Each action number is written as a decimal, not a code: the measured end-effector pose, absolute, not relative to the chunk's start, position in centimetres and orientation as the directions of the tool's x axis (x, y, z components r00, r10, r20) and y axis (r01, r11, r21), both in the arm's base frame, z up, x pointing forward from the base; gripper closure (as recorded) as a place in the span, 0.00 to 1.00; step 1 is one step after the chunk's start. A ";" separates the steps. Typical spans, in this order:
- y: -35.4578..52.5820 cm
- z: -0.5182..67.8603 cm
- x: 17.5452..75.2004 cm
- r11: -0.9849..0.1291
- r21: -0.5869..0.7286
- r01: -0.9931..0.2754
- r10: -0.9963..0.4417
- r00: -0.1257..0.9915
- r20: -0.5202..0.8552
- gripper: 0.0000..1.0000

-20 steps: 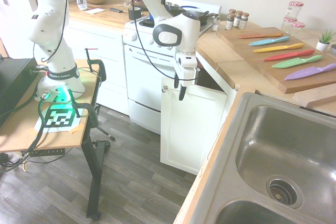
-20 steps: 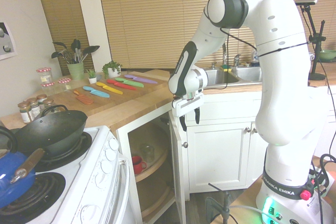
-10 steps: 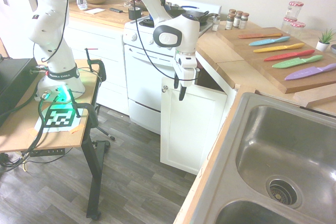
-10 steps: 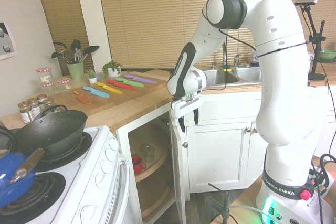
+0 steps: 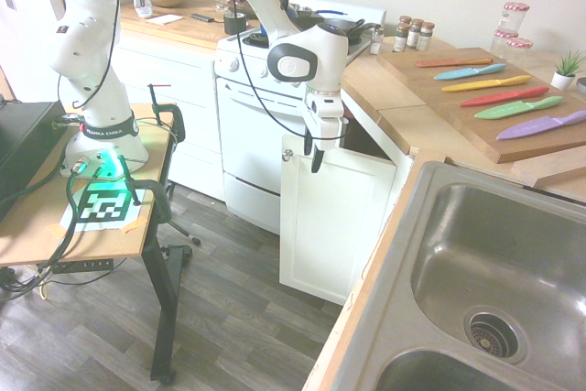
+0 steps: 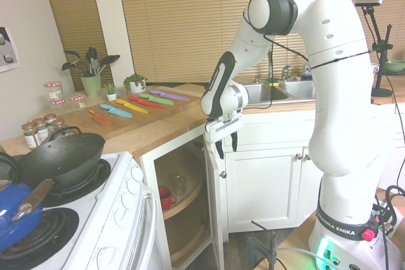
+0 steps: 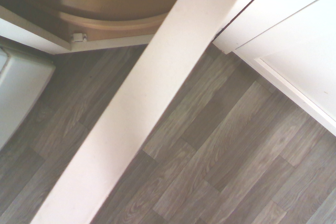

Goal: Close the cabinet

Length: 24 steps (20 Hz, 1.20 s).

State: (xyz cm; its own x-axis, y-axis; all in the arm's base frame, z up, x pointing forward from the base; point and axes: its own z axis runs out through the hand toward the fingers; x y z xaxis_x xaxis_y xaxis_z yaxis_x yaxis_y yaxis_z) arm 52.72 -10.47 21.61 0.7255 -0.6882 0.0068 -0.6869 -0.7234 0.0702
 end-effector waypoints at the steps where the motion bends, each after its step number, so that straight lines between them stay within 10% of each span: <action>1: -10.4 21.6 52.7 -0.724 0.070 -0.686 -0.688 0.726 0.007 1.00; 24: -7.6 21.4 53.3 -0.752 0.077 -0.655 -0.656 0.755 0.009 1.00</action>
State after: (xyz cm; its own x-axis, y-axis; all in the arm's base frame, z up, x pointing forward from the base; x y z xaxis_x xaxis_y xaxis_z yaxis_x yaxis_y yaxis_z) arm 53.28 -7.63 21.42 0.7547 -0.6560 0.0095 -0.6547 -0.7520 0.0767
